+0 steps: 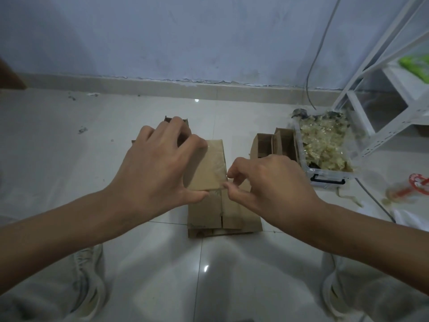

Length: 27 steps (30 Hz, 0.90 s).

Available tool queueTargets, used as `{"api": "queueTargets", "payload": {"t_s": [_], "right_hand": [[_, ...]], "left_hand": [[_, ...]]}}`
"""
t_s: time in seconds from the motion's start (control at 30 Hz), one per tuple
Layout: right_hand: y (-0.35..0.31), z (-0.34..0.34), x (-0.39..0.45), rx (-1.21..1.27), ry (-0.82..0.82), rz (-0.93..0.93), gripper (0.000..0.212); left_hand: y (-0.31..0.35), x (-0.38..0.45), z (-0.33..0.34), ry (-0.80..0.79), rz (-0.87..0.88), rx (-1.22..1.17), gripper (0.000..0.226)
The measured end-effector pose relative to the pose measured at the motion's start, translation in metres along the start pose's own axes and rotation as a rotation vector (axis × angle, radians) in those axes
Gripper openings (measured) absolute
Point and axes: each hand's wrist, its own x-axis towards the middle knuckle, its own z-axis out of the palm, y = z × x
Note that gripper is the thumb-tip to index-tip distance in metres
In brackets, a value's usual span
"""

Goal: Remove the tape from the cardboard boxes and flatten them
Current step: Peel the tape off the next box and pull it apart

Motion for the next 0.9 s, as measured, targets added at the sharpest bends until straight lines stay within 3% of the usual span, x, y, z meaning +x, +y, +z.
{"api": "queueTargets", "payload": {"t_s": [0.13, 0.27, 0.37, 0.5, 0.67, 0.73, 0.9], "right_hand": [[-0.007, 0.007, 0.004, -0.231, -0.033, -0.045, 0.025], [-0.005, 0.011, 0.008, -0.314, 0.006, -0.108, 0.049], [-0.003, 0.014, 0.008, -0.336, 0.016, -0.101, 0.041], [0.004, 0.02, 0.011, -0.04, 0.002, 0.125, 0.017], [0.002, 0.04, -0.019, 0.284, 0.015, 0.185, 0.019], [0.0, 0.053, -0.028, 0.27, 0.036, 0.178, 0.025], [0.007, 0.074, -0.027, 0.112, -0.169, 0.185, 0.021]], "left_hand": [[0.007, 0.002, 0.009, -0.034, -0.038, 0.043, 0.082], [0.012, 0.003, 0.016, -0.055, -0.092, 0.016, 0.084], [0.012, 0.003, 0.02, -0.057, -0.114, -0.004, 0.085], [0.014, 0.0, 0.026, -0.067, -0.156, -0.077, 0.089], [0.014, -0.025, 0.04, -0.139, -0.241, -0.191, 0.09], [0.02, -0.036, 0.051, -0.139, -0.239, -0.215, 0.086], [0.031, -0.044, 0.082, -0.198, -0.236, -0.267, 0.081]]}}
